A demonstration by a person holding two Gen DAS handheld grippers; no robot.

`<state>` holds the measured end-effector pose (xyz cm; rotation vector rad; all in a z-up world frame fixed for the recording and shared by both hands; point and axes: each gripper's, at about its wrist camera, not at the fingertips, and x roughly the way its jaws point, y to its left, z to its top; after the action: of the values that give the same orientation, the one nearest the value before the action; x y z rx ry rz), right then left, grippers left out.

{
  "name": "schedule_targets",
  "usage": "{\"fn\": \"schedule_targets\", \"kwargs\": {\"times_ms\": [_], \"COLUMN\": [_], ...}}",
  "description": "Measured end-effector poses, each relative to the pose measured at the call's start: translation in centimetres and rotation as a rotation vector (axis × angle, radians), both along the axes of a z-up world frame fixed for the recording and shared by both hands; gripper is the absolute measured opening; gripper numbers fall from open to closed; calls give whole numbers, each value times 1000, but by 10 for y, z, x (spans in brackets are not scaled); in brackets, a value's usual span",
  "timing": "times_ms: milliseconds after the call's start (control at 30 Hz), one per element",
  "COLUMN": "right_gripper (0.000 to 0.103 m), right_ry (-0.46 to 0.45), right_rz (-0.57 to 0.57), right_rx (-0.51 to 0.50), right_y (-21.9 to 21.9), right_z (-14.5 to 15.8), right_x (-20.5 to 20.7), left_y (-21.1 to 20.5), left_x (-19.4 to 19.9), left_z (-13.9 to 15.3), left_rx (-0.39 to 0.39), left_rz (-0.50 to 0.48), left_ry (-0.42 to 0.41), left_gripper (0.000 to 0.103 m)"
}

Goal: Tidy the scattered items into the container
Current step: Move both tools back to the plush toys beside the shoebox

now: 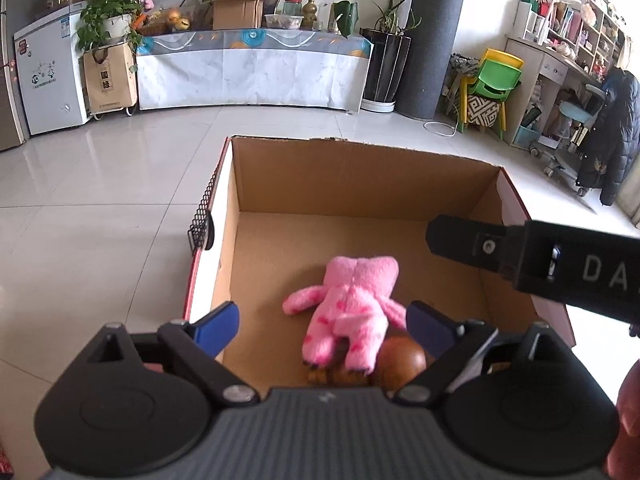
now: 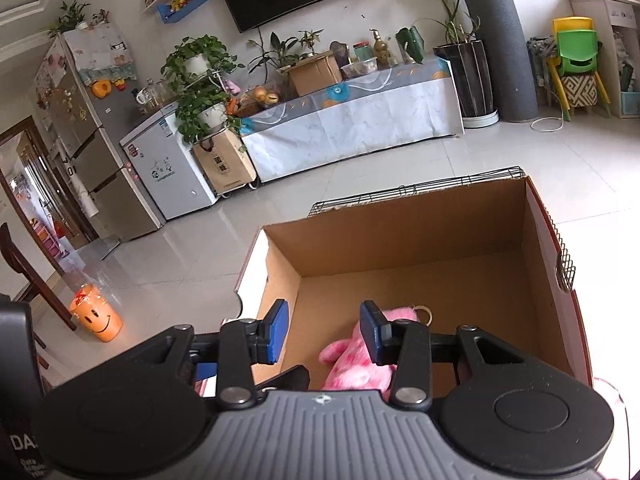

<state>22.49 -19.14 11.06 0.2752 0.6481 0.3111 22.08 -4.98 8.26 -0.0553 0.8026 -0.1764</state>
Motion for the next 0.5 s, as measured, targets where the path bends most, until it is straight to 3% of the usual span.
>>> {"fn": "schedule_targets", "kwargs": {"times_ms": [500], "right_gripper": [43], "right_ry": [58], "right_rz": [-6], "right_rx": [-71], "right_y": [-1], "right_z": [-3], "right_x": [-82], "left_y": [15], "left_x": [-75], "left_z": [-1], "left_rx": [31], "left_rz": [-29], "left_ry": [47], "left_gripper": [100]}}
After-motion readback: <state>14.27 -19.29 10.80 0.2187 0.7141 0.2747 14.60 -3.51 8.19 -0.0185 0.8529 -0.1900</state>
